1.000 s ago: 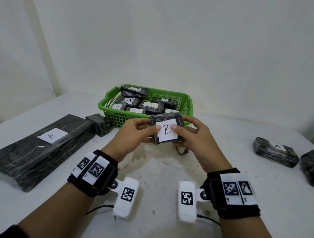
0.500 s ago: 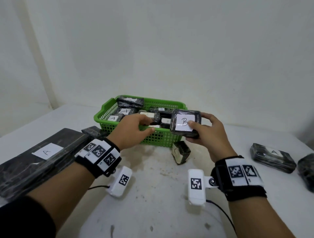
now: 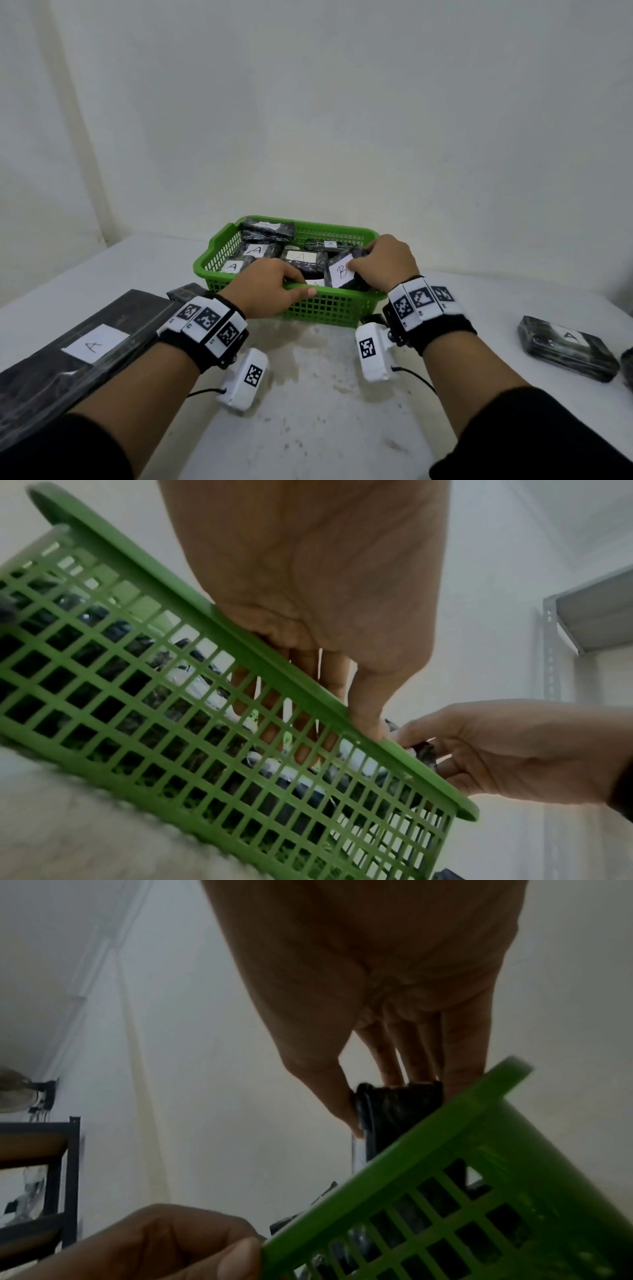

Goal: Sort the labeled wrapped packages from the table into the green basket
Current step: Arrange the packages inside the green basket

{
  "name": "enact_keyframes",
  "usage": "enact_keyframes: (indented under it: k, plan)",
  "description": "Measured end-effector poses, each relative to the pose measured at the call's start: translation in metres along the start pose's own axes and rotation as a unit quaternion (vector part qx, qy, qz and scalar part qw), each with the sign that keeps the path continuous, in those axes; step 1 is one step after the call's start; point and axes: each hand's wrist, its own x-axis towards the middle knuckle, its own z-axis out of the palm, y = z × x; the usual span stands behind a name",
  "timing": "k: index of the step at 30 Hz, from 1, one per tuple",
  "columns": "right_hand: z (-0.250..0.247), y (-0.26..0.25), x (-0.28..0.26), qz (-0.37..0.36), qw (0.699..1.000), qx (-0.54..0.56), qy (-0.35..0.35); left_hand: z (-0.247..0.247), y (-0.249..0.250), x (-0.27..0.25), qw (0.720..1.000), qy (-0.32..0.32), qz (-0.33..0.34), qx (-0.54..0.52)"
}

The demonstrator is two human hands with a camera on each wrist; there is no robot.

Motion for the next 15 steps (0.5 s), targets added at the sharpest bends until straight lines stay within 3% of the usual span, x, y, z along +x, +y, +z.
enact_keyframes:
  k: [5,11,15]
  plan:
    - [0.001,-0.017,0.004,0.0,0.99,-0.126,-0.056,0.001,-0.008,0.004,1.0,-0.004,-0.002,-0.005]
    - [-0.001,-0.018,0.0,-0.005,0.989,-0.145,-0.014,0.007,-0.015,0.006,1.0,0.006,0.009,-0.004]
    - [0.011,-0.021,0.002,-0.012,0.983,-0.181,-0.026,0.008,-0.015,0.007,1.0,0.007,0.007,-0.003]
